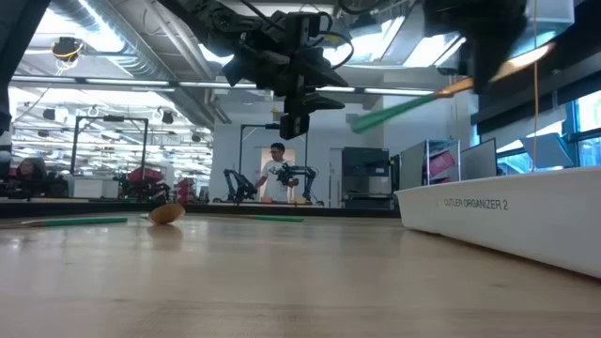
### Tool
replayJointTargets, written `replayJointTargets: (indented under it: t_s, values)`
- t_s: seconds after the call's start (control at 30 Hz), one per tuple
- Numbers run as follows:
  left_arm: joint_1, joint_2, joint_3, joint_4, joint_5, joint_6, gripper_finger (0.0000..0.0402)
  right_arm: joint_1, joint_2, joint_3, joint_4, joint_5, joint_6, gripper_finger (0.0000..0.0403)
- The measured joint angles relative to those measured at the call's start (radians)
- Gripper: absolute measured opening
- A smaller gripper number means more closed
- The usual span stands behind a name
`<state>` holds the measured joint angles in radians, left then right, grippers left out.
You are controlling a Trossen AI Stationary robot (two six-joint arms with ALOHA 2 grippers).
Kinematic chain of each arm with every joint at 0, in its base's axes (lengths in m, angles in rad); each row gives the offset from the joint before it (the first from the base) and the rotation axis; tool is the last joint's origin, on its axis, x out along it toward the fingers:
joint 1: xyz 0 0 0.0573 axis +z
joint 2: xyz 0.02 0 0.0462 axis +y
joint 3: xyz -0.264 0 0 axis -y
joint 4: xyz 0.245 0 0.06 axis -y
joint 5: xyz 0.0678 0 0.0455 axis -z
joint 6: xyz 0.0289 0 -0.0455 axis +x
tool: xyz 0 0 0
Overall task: Sort silverware
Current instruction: Put the green table in the white silverware tray
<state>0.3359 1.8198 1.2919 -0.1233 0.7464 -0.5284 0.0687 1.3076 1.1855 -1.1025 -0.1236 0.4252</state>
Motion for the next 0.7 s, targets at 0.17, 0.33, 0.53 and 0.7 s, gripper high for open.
replayJointTargets:
  t_s: [0.17, 0.33, 0.53, 0.7]
  values:
    - [0.001, 0.000, 0.000, 0.001, 0.000, 0.071, 0.0127, 0.088, -0.045, 0.000, -0.082, 0.002, 0.286, 0.0001]
    - [-0.009, 0.000, 0.000, 0.000, 0.000, 0.117, 0.0127, 0.226, -0.127, -0.001, -0.085, 0.111, 0.607, 0.0001]
    - [-0.018, 0.000, 0.000, 0.000, 0.000, 0.117, 0.0127, 0.543, -0.180, -0.004, -0.137, 0.380, 1.149, 0.0001]
    - [-0.022, 0.000, 0.000, 0.000, -0.002, 0.117, 0.0127, 0.855, -0.135, -0.108, -0.002, 0.631, 1.631, 0.0001]
